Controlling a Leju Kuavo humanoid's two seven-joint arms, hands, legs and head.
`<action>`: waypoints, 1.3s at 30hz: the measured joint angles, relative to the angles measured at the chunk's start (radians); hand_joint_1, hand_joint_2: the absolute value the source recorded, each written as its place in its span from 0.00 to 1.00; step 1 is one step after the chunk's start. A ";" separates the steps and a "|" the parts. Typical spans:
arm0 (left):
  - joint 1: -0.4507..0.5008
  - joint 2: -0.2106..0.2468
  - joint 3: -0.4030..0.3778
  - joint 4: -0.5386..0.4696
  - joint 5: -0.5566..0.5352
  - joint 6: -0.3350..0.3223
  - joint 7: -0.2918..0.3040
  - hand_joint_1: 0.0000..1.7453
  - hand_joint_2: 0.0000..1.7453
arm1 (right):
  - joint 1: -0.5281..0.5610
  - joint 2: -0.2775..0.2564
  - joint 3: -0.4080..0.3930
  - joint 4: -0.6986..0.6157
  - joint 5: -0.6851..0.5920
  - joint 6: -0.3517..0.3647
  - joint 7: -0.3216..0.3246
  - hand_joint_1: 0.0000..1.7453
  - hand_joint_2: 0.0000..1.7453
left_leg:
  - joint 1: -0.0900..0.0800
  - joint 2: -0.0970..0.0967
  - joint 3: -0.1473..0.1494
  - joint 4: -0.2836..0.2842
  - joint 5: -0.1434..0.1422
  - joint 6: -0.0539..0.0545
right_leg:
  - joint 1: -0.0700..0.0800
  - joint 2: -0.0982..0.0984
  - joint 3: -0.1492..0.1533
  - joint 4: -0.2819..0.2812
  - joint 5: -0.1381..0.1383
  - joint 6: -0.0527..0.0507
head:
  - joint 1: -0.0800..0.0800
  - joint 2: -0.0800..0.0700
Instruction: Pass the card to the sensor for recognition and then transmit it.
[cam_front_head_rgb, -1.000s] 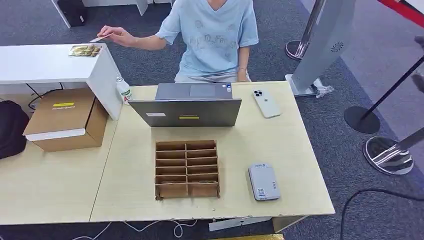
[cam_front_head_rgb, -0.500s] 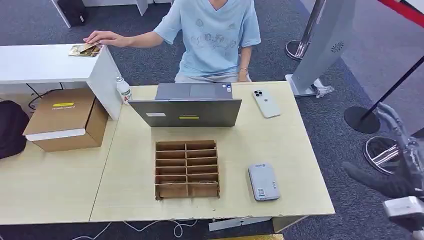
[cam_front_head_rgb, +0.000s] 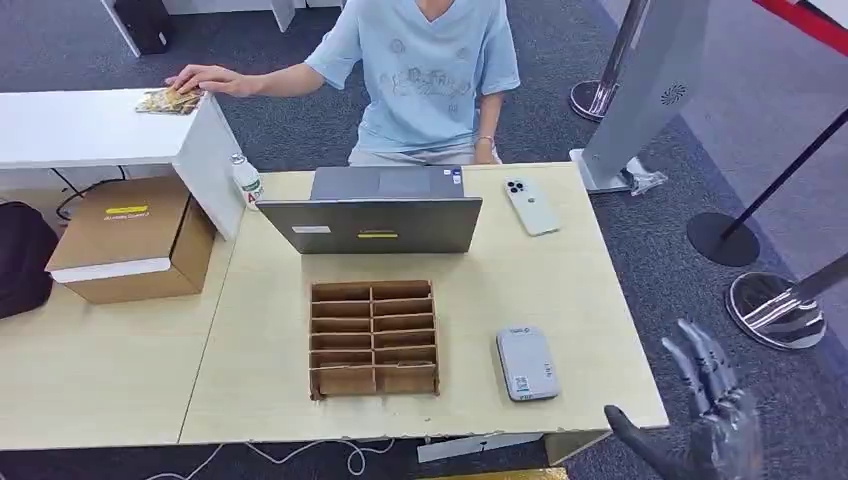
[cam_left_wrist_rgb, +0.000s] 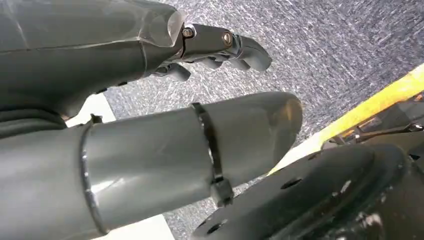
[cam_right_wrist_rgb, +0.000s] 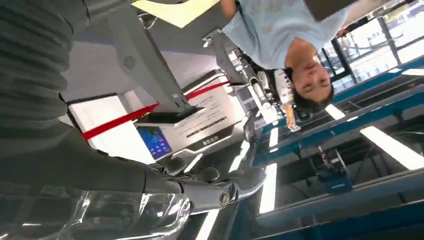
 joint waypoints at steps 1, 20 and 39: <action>0.000 -0.002 0.000 0.000 -0.001 0.005 0.001 0.00 0.00 | -0.005 0.035 -0.001 0.021 0.033 -0.001 -0.026 0.00 1.00 | 0.000 0.000 0.000 0.000 0.000 0.000 | 0.000 0.000 0.000 0.000 0.000 0.000 | 0.000 0.000; -0.003 -0.013 0.001 0.000 -0.027 0.021 0.000 0.00 0.00 | -0.176 0.508 0.001 0.259 0.637 -0.004 0.025 0.00 1.00 | 0.000 0.003 0.000 0.000 0.001 -0.001 | 0.000 0.002 0.001 0.001 0.001 0.000 | 0.000 0.000; -0.007 -0.003 0.001 0.000 -0.051 -0.014 -0.018 0.00 0.00 | -0.361 0.347 0.458 0.468 0.751 -0.004 0.649 0.00 1.00 | 0.000 0.003 0.000 0.000 0.001 -0.002 | 0.000 0.002 0.000 0.001 0.001 -0.001 | 0.000 0.000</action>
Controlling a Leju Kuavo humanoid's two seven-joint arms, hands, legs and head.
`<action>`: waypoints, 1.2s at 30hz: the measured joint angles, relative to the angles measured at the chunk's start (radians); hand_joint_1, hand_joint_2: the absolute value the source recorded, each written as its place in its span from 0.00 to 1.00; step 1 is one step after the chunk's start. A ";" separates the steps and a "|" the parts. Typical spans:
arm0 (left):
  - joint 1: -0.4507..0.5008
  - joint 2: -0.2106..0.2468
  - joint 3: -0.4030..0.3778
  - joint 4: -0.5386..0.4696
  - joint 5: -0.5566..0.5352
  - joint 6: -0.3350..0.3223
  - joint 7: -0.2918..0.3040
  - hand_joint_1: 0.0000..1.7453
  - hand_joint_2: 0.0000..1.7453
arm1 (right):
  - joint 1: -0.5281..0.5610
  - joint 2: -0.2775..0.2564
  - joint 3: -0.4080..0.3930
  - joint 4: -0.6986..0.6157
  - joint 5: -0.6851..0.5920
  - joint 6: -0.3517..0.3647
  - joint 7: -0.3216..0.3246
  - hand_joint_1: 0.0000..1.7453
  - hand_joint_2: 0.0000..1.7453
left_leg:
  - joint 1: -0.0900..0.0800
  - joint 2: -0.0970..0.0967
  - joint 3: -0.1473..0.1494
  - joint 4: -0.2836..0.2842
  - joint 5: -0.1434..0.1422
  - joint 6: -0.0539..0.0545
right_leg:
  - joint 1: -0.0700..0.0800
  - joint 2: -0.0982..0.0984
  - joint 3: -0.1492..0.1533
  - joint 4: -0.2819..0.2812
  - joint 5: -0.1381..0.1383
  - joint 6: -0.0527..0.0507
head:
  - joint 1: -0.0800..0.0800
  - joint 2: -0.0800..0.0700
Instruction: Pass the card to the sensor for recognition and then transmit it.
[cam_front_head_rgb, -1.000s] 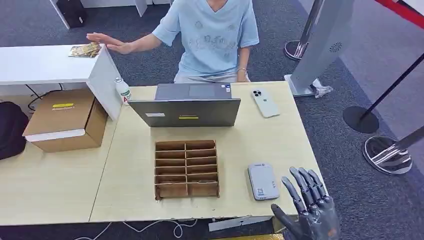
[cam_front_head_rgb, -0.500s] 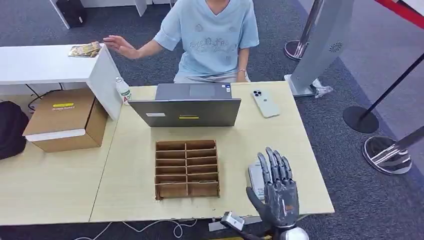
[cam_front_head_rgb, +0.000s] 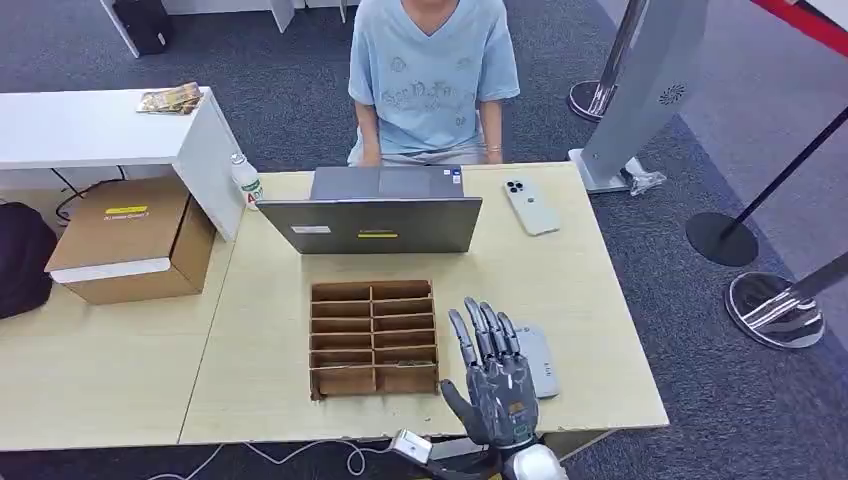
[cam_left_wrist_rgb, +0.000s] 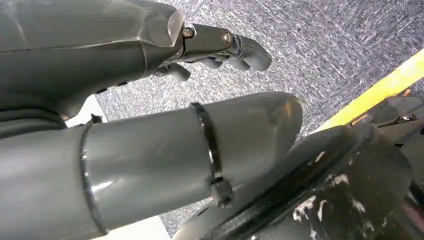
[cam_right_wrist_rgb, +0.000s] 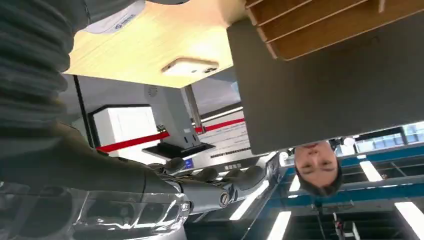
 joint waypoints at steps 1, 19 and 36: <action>0.000 0.001 0.000 0.000 0.000 0.000 -0.001 0.00 0.00 | -0.003 -0.002 0.007 0.004 0.000 0.000 0.002 0.00 1.00 | 0.000 0.000 0.000 0.000 0.000 0.000 | 0.000 0.000 0.000 0.000 0.000 0.000 | 0.000 0.000; -0.009 0.005 0.013 0.000 -0.009 -0.001 -0.006 0.00 0.00 | -0.075 -0.046 0.152 0.111 -0.036 0.000 0.025 0.05 1.00 | 0.000 0.000 0.000 0.000 0.000 0.000 | 0.000 0.000 0.000 0.000 0.000 0.000 | 0.000 0.000; -0.009 0.005 0.024 0.000 -0.016 -0.009 -0.015 0.00 0.00 | -0.126 -0.067 0.193 0.141 -0.088 0.084 0.035 0.04 1.00 | 0.000 0.000 0.000 0.000 0.000 0.000 | 0.000 0.000 0.000 0.000 0.000 0.000 | 0.000 0.000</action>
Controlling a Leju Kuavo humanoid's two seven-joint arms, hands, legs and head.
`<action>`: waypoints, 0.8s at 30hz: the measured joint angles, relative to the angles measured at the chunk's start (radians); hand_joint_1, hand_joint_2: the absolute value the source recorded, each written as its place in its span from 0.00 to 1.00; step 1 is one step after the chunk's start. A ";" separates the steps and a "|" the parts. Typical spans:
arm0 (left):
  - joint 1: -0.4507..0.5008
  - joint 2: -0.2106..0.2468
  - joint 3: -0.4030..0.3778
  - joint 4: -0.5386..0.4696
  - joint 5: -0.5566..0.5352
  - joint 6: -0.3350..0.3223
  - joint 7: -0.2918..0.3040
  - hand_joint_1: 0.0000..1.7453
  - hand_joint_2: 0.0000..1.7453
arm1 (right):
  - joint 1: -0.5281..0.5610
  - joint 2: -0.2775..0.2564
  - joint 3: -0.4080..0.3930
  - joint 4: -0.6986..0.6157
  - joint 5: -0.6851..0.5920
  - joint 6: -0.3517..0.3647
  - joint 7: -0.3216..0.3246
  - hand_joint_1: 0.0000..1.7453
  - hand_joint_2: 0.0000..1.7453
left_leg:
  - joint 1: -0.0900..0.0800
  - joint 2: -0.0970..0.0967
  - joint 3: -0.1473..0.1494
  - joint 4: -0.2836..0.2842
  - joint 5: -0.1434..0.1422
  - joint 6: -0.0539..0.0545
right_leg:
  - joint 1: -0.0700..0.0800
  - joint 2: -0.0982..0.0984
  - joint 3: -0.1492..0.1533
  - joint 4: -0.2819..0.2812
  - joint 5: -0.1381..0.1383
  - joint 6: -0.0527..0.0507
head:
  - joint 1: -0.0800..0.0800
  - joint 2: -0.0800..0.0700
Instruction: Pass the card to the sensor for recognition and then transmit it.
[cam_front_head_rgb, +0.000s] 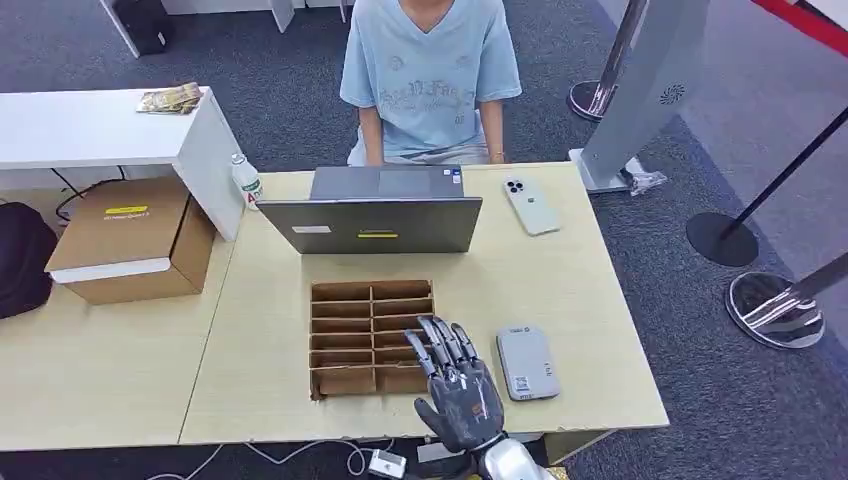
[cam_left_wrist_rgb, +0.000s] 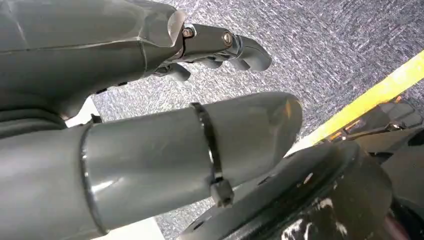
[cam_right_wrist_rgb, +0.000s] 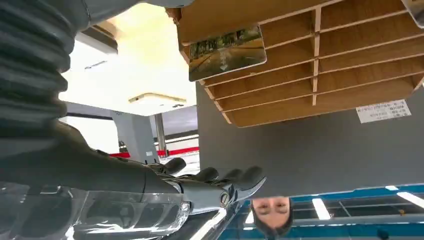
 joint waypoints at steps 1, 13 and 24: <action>0.000 0.000 0.000 0.000 -0.001 -0.001 0.000 0.00 0.00 | -0.003 -0.001 0.001 0.000 0.000 0.006 0.004 0.04 1.00 | 0.000 0.000 0.000 0.000 0.000 0.000 | 0.000 0.000 0.000 0.000 0.000 0.000 | 0.000 0.000; 0.000 0.000 0.002 0.000 -0.005 -0.007 -0.008 0.00 0.00 | -0.017 -0.010 0.005 0.001 0.001 0.015 0.041 0.11 1.00 | 0.000 0.000 0.000 0.000 0.000 0.000 | 0.000 0.000 0.000 0.000 0.000 0.000 | 0.000 0.000; 0.000 0.001 0.019 0.000 -0.022 -0.010 -0.015 0.00 0.00 | 0.016 -0.023 -0.047 -0.050 0.038 0.018 0.067 0.09 1.00 | 0.000 0.000 0.000 0.000 0.000 0.000 | 0.000 0.000 0.000 0.000 0.000 0.000 | 0.000 0.000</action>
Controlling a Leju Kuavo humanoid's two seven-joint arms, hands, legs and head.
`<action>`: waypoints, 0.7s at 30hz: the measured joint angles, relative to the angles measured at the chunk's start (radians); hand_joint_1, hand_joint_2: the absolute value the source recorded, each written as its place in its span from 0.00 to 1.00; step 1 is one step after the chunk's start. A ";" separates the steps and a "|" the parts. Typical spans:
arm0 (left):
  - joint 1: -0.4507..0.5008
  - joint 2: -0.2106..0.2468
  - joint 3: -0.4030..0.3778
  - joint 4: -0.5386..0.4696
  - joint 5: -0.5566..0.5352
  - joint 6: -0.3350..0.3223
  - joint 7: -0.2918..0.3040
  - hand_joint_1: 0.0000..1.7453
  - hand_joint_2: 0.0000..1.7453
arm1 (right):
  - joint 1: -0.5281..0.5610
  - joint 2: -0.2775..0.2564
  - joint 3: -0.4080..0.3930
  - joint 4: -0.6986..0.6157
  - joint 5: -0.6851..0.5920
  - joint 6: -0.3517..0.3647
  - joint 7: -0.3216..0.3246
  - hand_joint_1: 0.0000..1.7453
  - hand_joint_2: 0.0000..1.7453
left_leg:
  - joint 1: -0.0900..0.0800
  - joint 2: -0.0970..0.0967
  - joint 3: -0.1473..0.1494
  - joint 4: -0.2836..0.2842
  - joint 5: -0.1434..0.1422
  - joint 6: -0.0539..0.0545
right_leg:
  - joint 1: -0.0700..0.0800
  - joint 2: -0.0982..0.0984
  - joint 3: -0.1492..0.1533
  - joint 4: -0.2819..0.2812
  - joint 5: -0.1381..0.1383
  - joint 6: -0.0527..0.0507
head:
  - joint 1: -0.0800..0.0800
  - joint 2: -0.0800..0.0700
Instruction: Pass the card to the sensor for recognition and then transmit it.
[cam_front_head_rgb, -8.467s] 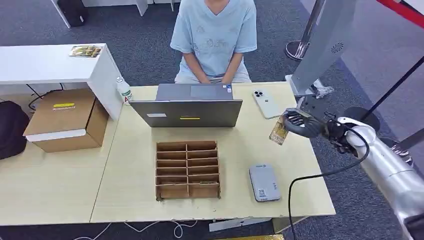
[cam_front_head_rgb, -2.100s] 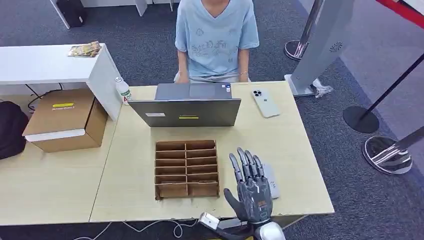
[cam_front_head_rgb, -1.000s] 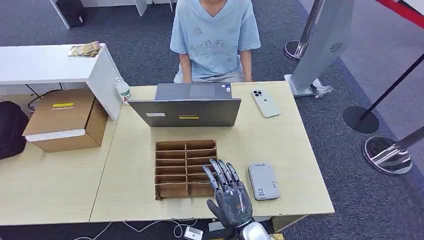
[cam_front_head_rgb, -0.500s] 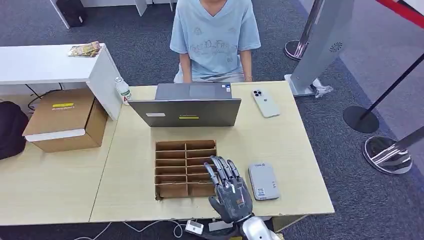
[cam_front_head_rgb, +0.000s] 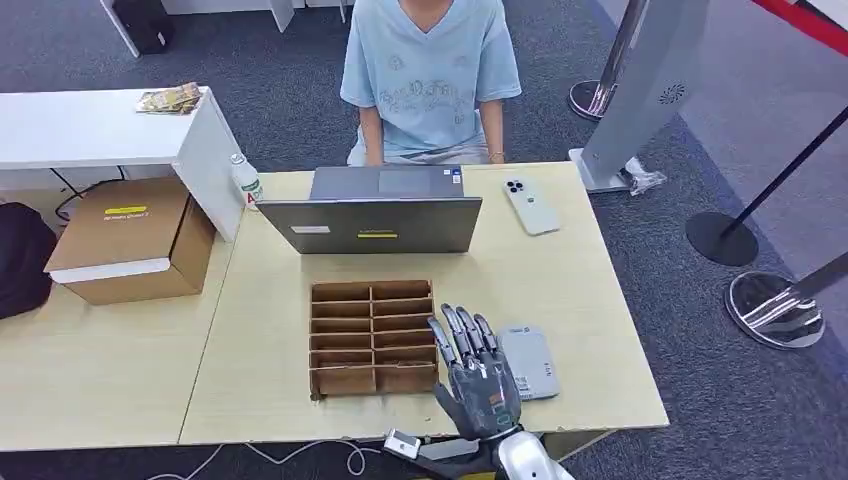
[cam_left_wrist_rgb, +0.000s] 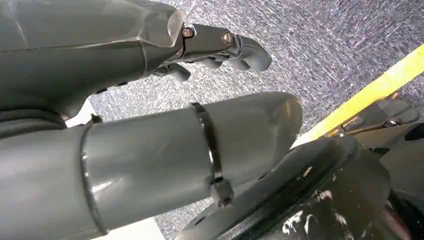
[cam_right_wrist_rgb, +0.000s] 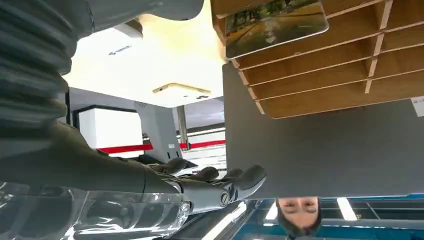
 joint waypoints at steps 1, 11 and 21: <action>0.000 0.000 0.000 0.000 -0.001 -0.001 -0.001 0.00 0.00 | 0.003 0.000 -0.002 -0.006 0.001 0.002 0.000 0.08 1.00 | 0.000 0.000 0.000 0.000 0.000 0.000 | 0.000 0.000 0.000 0.000 0.000 0.000 | 0.000 0.000; 0.000 0.000 0.001 0.000 -0.007 -0.002 -0.007 0.00 0.00 | 0.026 0.000 -0.019 -0.036 0.018 0.019 0.002 0.18 1.00 | 0.000 0.000 0.000 0.000 0.000 0.000 | 0.000 0.000 0.000 0.000 0.000 0.000 | 0.000 0.000; 0.000 0.000 0.002 0.000 -0.010 -0.002 -0.009 0.00 0.00 | 0.030 0.000 -0.019 -0.050 0.022 0.026 0.001 0.00 1.00 | 0.000 0.000 0.000 0.000 0.000 0.000 | 0.000 0.000 0.000 0.000 0.000 0.000 | 0.000 0.000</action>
